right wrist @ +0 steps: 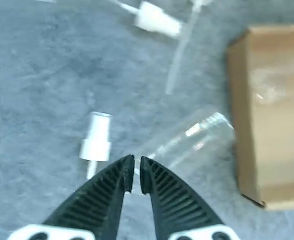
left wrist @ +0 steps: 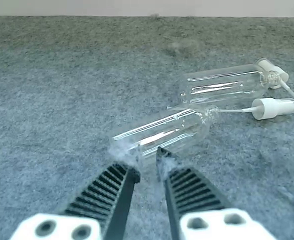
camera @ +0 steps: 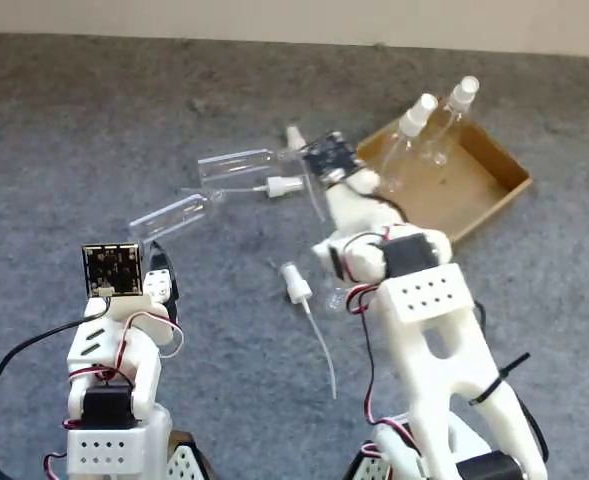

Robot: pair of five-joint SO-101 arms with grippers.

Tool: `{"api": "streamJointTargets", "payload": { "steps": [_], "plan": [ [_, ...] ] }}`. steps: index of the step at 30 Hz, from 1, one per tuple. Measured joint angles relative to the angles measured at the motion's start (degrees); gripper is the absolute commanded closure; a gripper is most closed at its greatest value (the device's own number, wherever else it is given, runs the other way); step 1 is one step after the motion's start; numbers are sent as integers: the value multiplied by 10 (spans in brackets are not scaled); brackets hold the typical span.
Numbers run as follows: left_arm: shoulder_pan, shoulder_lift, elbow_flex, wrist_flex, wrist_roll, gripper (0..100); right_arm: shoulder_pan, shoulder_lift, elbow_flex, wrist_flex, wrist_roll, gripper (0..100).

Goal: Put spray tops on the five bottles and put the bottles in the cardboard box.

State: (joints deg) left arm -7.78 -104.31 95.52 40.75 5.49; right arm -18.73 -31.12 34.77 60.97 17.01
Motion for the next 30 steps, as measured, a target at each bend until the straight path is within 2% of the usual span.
{"api": "streamJointTargets", "payload": {
  "steps": [3, 7, 16, 21, 30],
  "plan": [
    [0, 0, 0, 0, 0, 993, 29, 17, 26, 1, -27, 981],
    [0, 0, 0, 0, 0, 993, 62, 42, 55, 3, -26, 981],
    [0, 0, 0, 0, 0, 993, 120, 45, 100, 3, 59, 981],
    [0, 0, 0, 0, 0, 993, 120, 50, 128, 1, 91, 981],
    [0, 0, 0, 0, 0, 993, 76, 52, 179, -120, 102, 981]
  ]
}}
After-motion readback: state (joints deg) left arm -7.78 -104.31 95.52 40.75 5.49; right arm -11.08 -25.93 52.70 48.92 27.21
